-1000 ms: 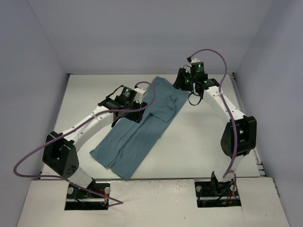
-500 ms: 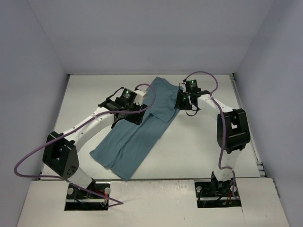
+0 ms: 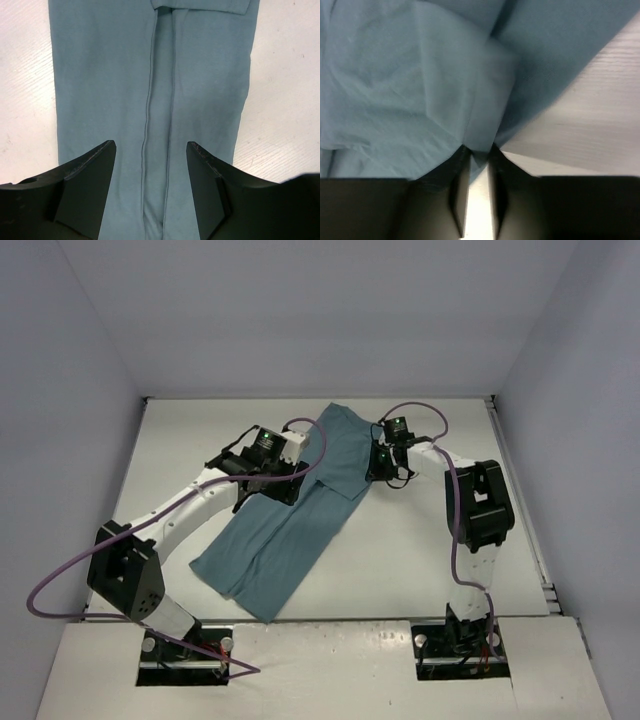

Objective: Fold and stack the t-shirts
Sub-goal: Rotate the tshirt 90 degrees

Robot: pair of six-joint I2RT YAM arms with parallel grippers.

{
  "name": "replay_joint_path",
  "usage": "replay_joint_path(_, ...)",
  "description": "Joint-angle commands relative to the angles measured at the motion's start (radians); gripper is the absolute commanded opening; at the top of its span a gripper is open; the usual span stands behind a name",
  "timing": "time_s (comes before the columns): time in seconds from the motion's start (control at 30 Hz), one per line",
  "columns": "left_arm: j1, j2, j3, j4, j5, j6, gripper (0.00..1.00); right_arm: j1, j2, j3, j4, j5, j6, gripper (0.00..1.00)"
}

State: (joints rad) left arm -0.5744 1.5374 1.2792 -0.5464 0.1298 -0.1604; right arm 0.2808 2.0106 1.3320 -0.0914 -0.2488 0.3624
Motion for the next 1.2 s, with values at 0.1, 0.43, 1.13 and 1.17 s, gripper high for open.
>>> replay_joint_path(0.1,0.013,-0.059,0.009,0.008,-0.012,0.004,0.56,0.04,-0.054,0.078,0.038,-0.001,0.008,0.0)
replay_joint_path(0.43,0.015,-0.04,0.027,-0.007,-0.013,0.002,0.56,0.061,-0.076,0.094,-0.006,0.063,0.093,0.0)
replay_joint_path(1.13,0.021,-0.019,-0.113,-0.051,-0.086,-0.056,0.56,-0.111,-0.048,0.234,-0.042,0.059,-0.069,0.36)
replay_joint_path(1.17,0.021,-0.017,-0.122,-0.052,-0.089,-0.061,0.56,-0.112,-0.031,0.253,-0.042,0.045,-0.068,0.36)
